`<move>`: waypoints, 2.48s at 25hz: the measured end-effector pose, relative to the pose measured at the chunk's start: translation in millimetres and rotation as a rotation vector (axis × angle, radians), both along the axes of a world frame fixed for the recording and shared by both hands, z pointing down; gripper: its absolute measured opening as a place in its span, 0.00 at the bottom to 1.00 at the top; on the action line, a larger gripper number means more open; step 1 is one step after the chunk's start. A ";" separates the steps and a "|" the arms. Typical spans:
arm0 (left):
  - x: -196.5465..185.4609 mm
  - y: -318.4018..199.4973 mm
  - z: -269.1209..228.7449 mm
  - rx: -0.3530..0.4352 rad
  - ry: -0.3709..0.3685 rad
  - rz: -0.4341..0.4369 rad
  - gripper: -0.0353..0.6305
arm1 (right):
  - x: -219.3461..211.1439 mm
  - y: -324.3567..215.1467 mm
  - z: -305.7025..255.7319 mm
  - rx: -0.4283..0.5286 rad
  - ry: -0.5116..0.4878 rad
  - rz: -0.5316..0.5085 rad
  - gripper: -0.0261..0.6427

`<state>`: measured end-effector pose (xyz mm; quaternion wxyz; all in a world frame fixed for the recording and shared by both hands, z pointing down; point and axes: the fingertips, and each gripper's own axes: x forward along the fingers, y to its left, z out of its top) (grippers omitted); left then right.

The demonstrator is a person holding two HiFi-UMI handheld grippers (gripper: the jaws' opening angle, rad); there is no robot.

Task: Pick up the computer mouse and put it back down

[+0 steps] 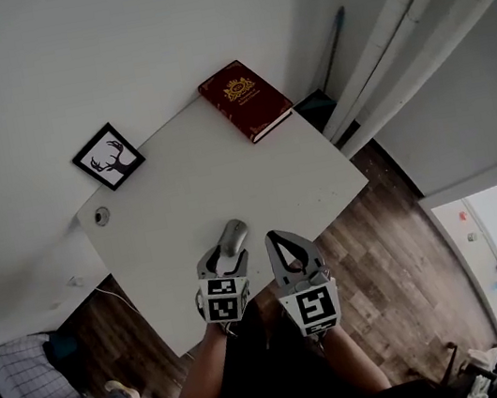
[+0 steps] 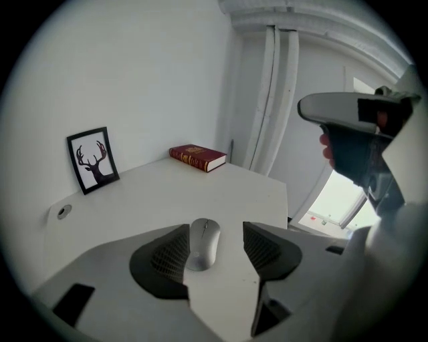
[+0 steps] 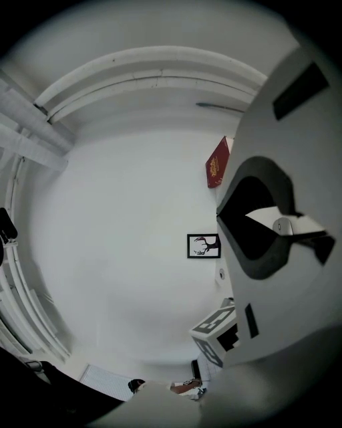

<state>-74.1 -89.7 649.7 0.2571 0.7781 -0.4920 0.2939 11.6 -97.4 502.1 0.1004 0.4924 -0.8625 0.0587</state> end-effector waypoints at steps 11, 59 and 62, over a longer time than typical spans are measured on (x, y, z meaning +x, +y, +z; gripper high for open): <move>-15.2 -21.6 62.6 -0.155 -0.025 0.027 0.58 | 1.4 -17.1 9.9 -0.025 0.041 0.016 0.07; -9.0 -25.5 73.8 -0.184 0.030 0.051 0.50 | -11.3 -31.1 31.7 -0.098 0.022 -0.039 0.07; -9.1 -26.2 68.5 -0.189 0.079 0.032 0.50 | -12.2 -30.0 37.1 -0.112 0.025 -0.042 0.07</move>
